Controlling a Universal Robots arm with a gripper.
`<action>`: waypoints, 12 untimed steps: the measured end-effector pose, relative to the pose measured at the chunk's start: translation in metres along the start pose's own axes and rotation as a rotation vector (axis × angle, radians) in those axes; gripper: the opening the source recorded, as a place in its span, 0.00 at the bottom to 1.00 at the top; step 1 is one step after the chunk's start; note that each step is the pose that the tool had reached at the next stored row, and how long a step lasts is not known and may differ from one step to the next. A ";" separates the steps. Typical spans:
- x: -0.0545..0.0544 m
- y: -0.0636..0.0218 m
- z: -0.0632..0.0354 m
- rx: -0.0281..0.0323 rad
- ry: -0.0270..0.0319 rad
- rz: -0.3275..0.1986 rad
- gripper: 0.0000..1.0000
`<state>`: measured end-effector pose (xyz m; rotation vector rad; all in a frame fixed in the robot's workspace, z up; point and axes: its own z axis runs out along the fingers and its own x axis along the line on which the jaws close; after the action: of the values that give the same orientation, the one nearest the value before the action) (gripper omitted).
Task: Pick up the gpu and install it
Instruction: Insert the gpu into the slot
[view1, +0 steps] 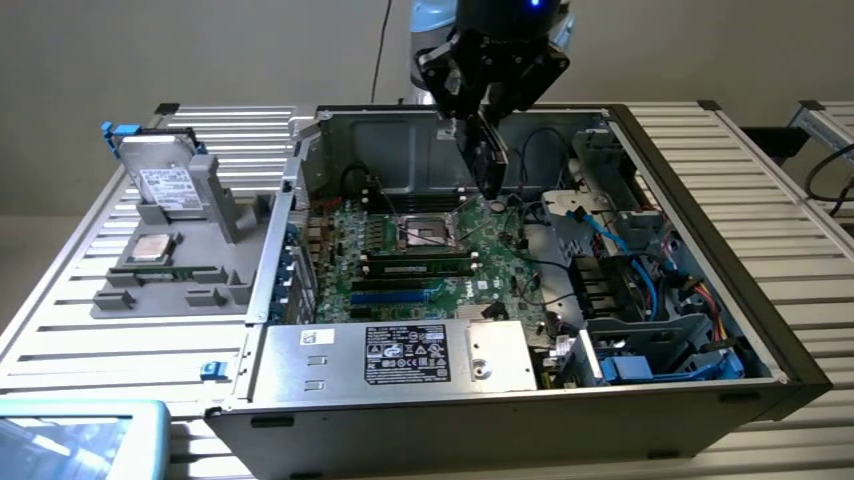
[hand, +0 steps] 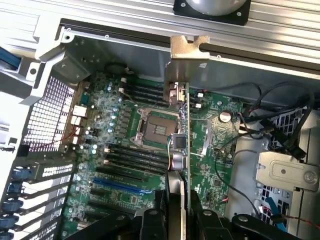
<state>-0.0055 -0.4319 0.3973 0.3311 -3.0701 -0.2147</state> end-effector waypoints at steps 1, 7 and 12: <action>0.000 0.0000 0.0001 -0.0016 0.0022 -0.019 0.29; 0.000 -0.0001 0.0000 -0.0015 0.0170 -0.126 0.29; 0.000 -0.0001 0.0001 -0.0032 0.0289 -0.217 0.29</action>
<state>-0.0055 -0.4319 0.3972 0.6613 -3.0018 -0.2203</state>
